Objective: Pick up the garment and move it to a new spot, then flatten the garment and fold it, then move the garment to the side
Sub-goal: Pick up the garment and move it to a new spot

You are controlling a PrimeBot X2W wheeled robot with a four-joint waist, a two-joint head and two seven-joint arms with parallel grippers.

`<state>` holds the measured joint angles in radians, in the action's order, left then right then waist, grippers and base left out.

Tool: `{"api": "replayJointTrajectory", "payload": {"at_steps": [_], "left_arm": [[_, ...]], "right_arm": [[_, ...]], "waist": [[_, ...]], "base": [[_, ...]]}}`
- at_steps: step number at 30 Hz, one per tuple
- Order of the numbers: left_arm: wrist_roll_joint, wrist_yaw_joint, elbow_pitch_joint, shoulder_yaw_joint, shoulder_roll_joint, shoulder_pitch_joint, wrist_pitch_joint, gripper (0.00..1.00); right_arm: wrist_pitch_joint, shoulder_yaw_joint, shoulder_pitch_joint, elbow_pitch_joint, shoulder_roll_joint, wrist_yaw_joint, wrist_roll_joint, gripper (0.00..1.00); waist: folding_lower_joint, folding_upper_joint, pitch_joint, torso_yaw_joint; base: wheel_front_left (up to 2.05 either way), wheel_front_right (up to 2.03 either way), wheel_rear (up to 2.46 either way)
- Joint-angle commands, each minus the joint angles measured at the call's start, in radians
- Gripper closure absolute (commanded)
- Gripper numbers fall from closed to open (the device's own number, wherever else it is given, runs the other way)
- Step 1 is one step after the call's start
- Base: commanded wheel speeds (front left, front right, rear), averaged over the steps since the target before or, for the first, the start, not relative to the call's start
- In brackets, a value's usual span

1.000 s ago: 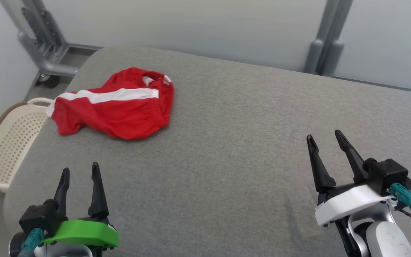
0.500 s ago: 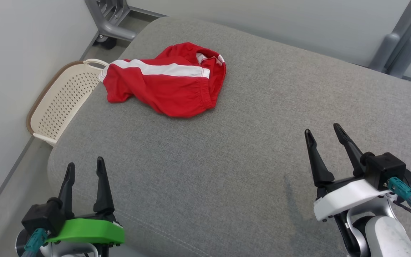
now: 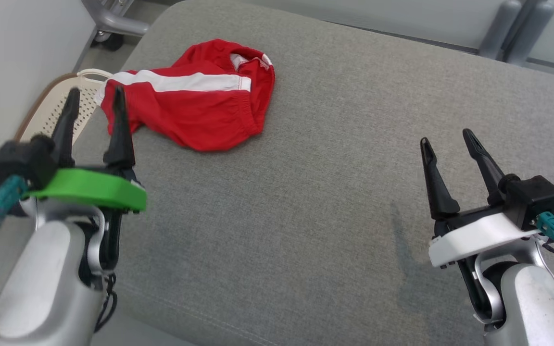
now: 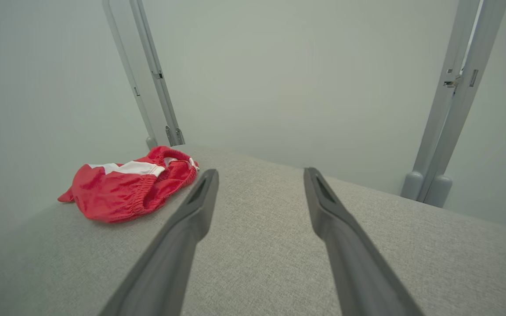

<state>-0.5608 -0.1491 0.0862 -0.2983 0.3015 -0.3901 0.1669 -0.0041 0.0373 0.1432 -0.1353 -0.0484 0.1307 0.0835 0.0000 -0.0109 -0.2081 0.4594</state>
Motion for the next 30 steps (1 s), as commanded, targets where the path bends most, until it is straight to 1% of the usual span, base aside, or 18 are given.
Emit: {"api": "replayJointTrajectory", "payload": {"at_steps": [1, 4, 6, 8, 9, 12, 15, 19, 22, 24, 28, 30], "left_arm": [[-0.003, 0.013, 0.024, -0.002, 0.009, -0.057, -0.018, 0.00], [-0.007, 0.048, 0.118, -0.019, 0.008, -0.187, -0.072, 0.00], [-0.013, 0.067, 0.191, -0.028, -0.001, -0.267, -0.100, 0.00], [-0.022, 0.081, 0.275, -0.031, -0.013, -0.334, -0.122, 0.00], [-0.011, 0.082, 0.314, -0.036, -0.008, -0.363, -0.128, 0.00], [-0.007, 0.094, 0.437, -0.047, -0.025, -0.433, -0.133, 0.00], [-0.010, 0.104, 0.542, -0.050, -0.033, -0.483, -0.135, 0.00], [-0.011, 0.118, 0.667, -0.061, -0.044, -0.533, -0.146, 0.00], [0.007, 0.100, 0.749, -0.070, -0.033, -0.563, -0.155, 0.00], [0.005, 0.098, 0.793, -0.072, -0.035, -0.578, -0.163, 0.00], [0.006, 0.111, 0.864, -0.076, -0.021, -0.600, -0.168, 0.00], [0.005, 0.120, 0.893, -0.081, -0.024, -0.604, -0.171, 0.00]], "right_arm": [[0.004, 0.001, 0.020, -0.010, -0.004, 0.000, -0.011, 0.00], [0.009, 0.000, 0.042, -0.021, -0.004, 0.000, -0.016, 0.00], [0.009, 0.002, 0.060, -0.028, -0.004, 0.000, -0.016, 0.00], [0.008, 0.007, 0.076, -0.034, -0.004, 0.000, -0.013, 0.00], [0.011, 0.013, 0.082, -0.035, -0.004, 0.000, -0.014, 0.00], [0.016, 0.014, 0.105, -0.042, -0.004, 0.000, -0.020, 0.00], [0.018, 0.014, 0.125, -0.051, -0.004, 0.000, -0.027, 0.00], [0.016, -0.004, 0.137, -0.064, -0.004, 0.000, -0.036, 0.00], [0.013, -0.005, 0.142, -0.078, -0.004, 0.000, -0.035, 0.00], [0.013, -0.003, 0.145, -0.086, -0.003, 0.000, -0.033, 0.00], [0.013, 0.006, 0.150, -0.107, -0.003, 0.000, -0.034, 0.00], [0.012, 0.009, 0.151, -0.119, -0.004, 0.000, -0.036, 0.00]], "waist": [[0.0000, 0.0109, -0.046, -0.049], [0.0000, 0.0109, -0.081, -0.088], [0.0000, 0.0109, -0.108, -0.118], [0.0000, 0.0109, -0.135, -0.152], [0.0000, 0.0109, -0.149, -0.171], [0.0000, 0.0109, -0.186, -0.218], [0.0000, 0.0109, -0.222, -0.262], [0.0000, 0.0109, -0.256, -0.298], [0.0000, 0.0109, -0.274, -0.316], [0.0000, 0.0109, -0.284, -0.326], [0.0000, 0.0109, -0.298, -0.342], [0.0000, 0.0109, -0.302, -0.346]], "base": [[0.00, 0.00, 0.00], [0.00, 0.00, 0.00], [0.00, 0.00, 0.00], [0.00, 0.00, 0.00], [0.00, 0.00, 0.00], [0.00, 0.00, 0.00], [0.00, 0.00, 0.00], [0.00, 0.00, 0.00], [0.00, 0.00, 0.00], [0.00, 0.00, 0.00], [0.00, 0.00, 0.00], [0.00, 0.00, 0.00]]}}
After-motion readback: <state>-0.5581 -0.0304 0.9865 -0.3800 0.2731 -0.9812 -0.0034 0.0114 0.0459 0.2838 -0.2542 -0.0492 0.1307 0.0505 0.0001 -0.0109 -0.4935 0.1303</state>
